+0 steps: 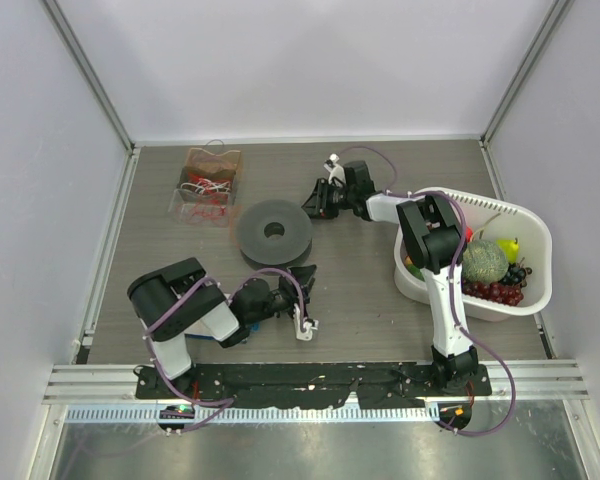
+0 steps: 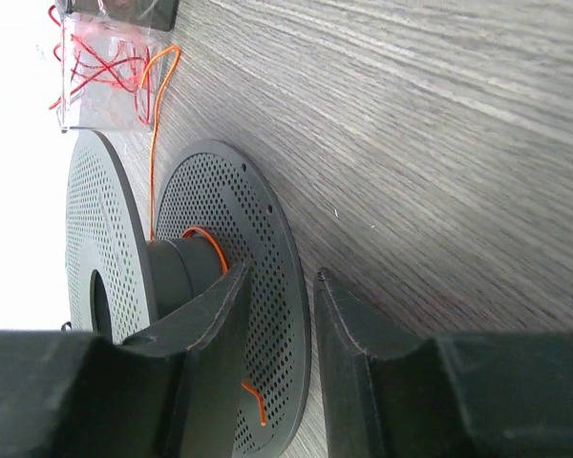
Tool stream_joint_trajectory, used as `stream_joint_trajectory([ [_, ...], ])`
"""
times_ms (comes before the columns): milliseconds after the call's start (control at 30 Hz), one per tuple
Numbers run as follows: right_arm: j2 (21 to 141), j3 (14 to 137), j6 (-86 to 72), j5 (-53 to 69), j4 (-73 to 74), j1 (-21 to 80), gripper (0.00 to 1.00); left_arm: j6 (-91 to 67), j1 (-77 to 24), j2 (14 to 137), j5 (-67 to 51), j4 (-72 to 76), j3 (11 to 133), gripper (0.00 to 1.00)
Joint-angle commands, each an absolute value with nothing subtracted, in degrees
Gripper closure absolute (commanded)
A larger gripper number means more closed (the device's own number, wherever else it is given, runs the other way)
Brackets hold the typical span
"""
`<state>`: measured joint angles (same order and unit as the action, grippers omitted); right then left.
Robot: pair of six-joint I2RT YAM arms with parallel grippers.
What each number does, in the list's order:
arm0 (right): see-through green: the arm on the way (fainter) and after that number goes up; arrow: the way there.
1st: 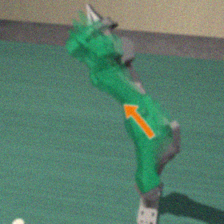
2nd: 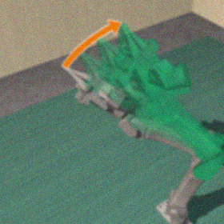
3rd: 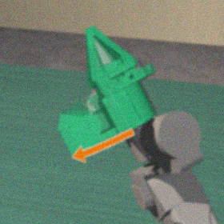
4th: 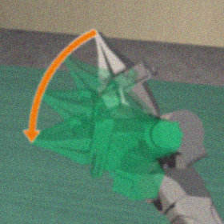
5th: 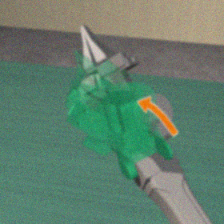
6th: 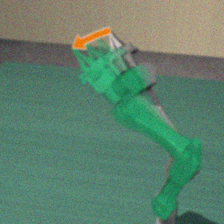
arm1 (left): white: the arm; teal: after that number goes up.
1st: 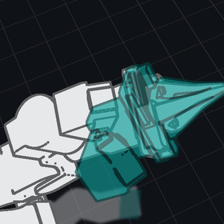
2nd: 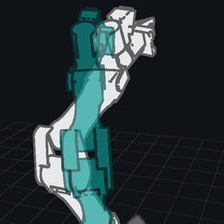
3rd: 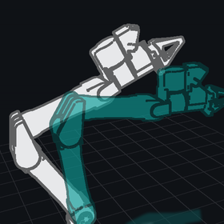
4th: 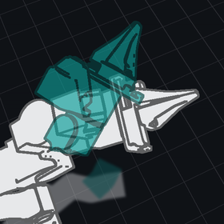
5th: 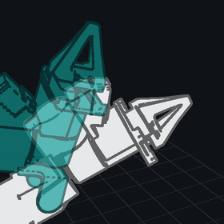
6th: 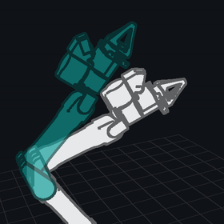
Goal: Wrap the cables
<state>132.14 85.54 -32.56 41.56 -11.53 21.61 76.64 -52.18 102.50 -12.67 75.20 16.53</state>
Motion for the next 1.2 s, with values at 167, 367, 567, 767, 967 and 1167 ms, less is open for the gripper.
stream_joint_trajectory([
  [167, 127.35, 87.80, -29.71, 38.06, -10.90, 20.65, 0.53, 74.27, -53.00, 99.23, -15.82, 88.51, 15.38, 0.52],
  [367, 125.33, 87.71, -28.57, 36.13, -9.58, 19.69, 0.50, 71.99, -53.09, 97.56, -16.96, 88.51, 14.77, 0.53],
  [567, 122.62, 88.77, -26.90, 33.93, -7.56, 18.55, 0.40, 69.43, -53.52, 96.33, -17.75, 87.89, 14.68, 0.53],
  [767, 119.71, 90.44, -25.14, 31.38, -5.81, 16.70, 0.35, 66.72, -54.40, 94.58, -18.72, 84.74, 16.25, 0.53],
  [967, 116.20, 95.35, -23.03, 30.32, -2.30, 14.59, 0.33, 60.30, -55.72, 87.03, -17.93, 72.28, 20.91, 0.51],
  [1167, 109.09, 97.56, -18.55, 29.27, 2.37, 13.54, 0.31, 46.01, -55.72, 72.43, -16.01, 25.81, 38.64, 0.36],
])
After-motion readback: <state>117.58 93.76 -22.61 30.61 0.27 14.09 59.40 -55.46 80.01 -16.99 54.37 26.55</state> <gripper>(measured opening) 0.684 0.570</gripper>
